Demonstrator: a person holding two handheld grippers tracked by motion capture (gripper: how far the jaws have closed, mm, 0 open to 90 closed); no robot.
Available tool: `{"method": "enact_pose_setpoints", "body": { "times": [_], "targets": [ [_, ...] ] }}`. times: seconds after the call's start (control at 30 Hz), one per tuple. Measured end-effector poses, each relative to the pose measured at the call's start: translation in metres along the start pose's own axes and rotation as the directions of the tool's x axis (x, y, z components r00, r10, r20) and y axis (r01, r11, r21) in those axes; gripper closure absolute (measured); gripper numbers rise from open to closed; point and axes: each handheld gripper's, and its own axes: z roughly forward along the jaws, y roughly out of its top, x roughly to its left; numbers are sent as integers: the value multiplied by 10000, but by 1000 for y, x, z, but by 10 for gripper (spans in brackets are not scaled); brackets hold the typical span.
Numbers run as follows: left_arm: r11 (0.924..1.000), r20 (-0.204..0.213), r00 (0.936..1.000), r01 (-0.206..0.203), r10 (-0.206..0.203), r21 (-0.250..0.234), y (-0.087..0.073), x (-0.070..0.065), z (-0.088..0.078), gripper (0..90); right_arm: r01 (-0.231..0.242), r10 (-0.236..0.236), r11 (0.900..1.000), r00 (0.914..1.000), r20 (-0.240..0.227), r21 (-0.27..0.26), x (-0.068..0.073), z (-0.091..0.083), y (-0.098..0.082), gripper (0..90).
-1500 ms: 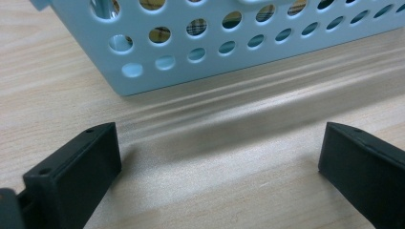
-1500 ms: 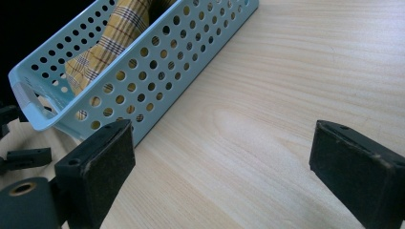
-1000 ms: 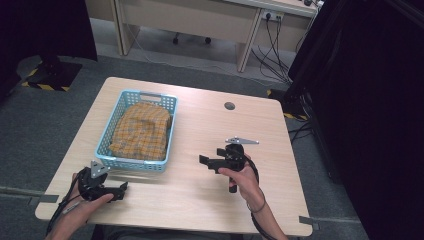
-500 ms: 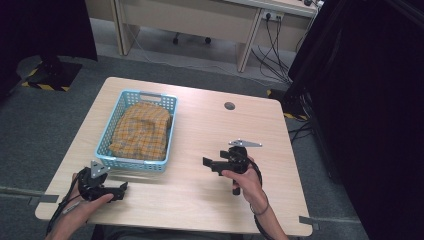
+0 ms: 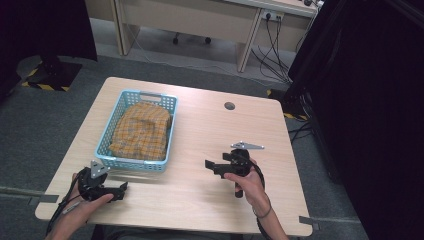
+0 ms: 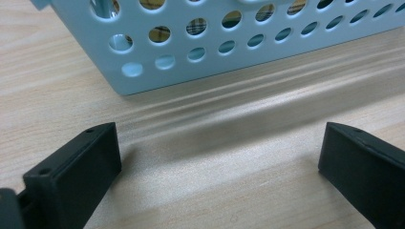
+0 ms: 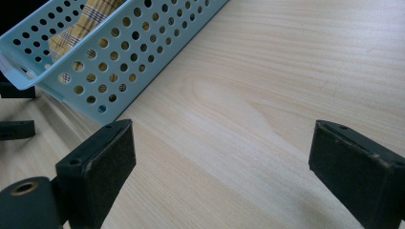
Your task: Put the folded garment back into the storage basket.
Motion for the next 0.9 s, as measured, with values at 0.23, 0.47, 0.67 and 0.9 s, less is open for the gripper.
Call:
{"method": "enact_pose_setpoints", "body": {
  "times": [0.23, 0.47, 0.67, 0.9],
  "targets": [
    [10000, 0, 10000, -4, 4, 2, 0, 0, 0, 0, -43, 43, 10000, 10000, 52, 37, -3, -3, -4, 93],
    [10000, -1, 10000, -3, 3, 1, 0, 0, 0, 0, -115, 114, 9999, 9999, 95, 88, -6, -5, -8, 93],
    [10000, 0, 10000, 0, 0, 1, 0, 0, 0, 0, -128, 125, 9998, 9998, 142, 155, -9, -7, -12, 93],
    [10000, -1, 10000, -4, 4, 2, 0, 0, 0, 0, -64, 59, 9997, 9998, 192, 250, -10, -8, -16, 93]
  ]
}}
